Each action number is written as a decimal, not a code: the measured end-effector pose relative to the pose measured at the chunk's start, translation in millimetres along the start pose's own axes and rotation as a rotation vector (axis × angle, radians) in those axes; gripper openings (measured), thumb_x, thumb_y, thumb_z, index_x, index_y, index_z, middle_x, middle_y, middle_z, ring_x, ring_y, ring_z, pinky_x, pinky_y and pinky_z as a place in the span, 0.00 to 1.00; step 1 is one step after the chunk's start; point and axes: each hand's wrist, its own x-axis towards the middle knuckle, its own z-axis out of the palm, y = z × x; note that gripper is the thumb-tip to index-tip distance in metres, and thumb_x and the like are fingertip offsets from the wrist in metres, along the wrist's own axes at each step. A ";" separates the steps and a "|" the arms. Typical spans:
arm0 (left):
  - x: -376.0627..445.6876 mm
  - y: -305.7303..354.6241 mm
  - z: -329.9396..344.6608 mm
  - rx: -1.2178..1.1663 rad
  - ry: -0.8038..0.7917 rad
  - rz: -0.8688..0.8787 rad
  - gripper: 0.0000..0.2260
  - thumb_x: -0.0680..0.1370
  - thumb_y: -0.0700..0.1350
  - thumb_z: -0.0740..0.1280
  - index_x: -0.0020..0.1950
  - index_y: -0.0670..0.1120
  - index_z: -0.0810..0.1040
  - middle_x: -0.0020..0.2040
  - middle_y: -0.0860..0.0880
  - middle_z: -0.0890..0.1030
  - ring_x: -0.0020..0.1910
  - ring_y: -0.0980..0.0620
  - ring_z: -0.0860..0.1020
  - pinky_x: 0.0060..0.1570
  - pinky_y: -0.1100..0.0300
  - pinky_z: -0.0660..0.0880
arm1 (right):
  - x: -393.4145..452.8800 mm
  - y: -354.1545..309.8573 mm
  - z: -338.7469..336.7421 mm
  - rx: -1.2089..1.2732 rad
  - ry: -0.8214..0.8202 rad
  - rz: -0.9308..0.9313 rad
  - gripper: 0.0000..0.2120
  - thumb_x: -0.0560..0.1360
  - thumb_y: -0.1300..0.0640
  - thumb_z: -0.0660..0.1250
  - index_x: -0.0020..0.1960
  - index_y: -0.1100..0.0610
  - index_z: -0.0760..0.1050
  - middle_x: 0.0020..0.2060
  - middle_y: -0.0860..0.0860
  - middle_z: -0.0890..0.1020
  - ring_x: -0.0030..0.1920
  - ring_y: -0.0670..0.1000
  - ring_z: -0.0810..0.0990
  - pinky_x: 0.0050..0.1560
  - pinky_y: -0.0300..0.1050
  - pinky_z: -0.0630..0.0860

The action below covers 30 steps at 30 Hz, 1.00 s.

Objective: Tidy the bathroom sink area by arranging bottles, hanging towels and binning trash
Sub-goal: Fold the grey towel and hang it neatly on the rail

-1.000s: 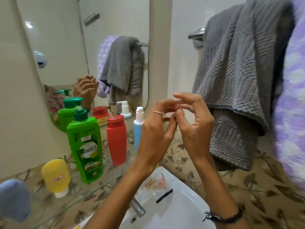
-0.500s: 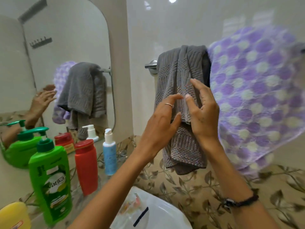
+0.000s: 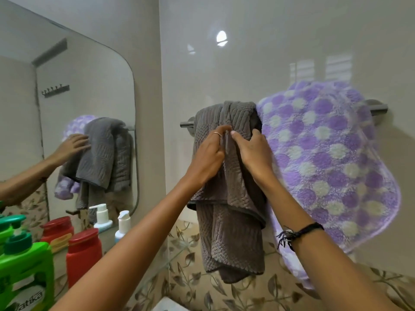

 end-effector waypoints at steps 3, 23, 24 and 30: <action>5.3 1.3 10.0 -0.093 0.048 -0.078 0.28 0.73 0.30 0.53 0.71 0.48 0.62 0.67 0.42 0.74 0.65 0.46 0.72 0.66 0.50 0.69 | 13.2 -6.2 8.9 -0.068 0.024 0.020 0.35 0.72 0.42 0.66 0.67 0.65 0.62 0.65 0.62 0.71 0.65 0.61 0.71 0.59 0.51 0.69; 47.4 -32.5 8.8 -0.488 0.134 -0.535 0.44 0.63 0.63 0.71 0.73 0.55 0.53 0.70 0.44 0.65 0.66 0.44 0.69 0.68 0.46 0.67 | -76.3 58.9 23.9 0.439 -0.111 -0.067 0.25 0.70 0.61 0.69 0.66 0.56 0.69 0.47 0.48 0.80 0.44 0.34 0.75 0.39 0.14 0.64; 49.2 -31.8 12.0 -0.525 0.136 -0.561 0.45 0.63 0.61 0.73 0.73 0.55 0.51 0.69 0.44 0.66 0.64 0.44 0.71 0.66 0.47 0.68 | -81.0 62.4 22.7 0.439 -0.111 -0.074 0.24 0.70 0.61 0.69 0.65 0.55 0.70 0.46 0.46 0.79 0.43 0.33 0.74 0.38 0.14 0.64; 47.7 -40.0 19.4 -0.656 0.255 -0.576 0.32 0.69 0.41 0.73 0.68 0.43 0.62 0.60 0.40 0.75 0.49 0.48 0.78 0.45 0.58 0.76 | -87.2 71.8 17.9 0.397 -0.146 -0.092 0.21 0.72 0.58 0.68 0.63 0.55 0.70 0.48 0.47 0.82 0.47 0.44 0.81 0.44 0.25 0.72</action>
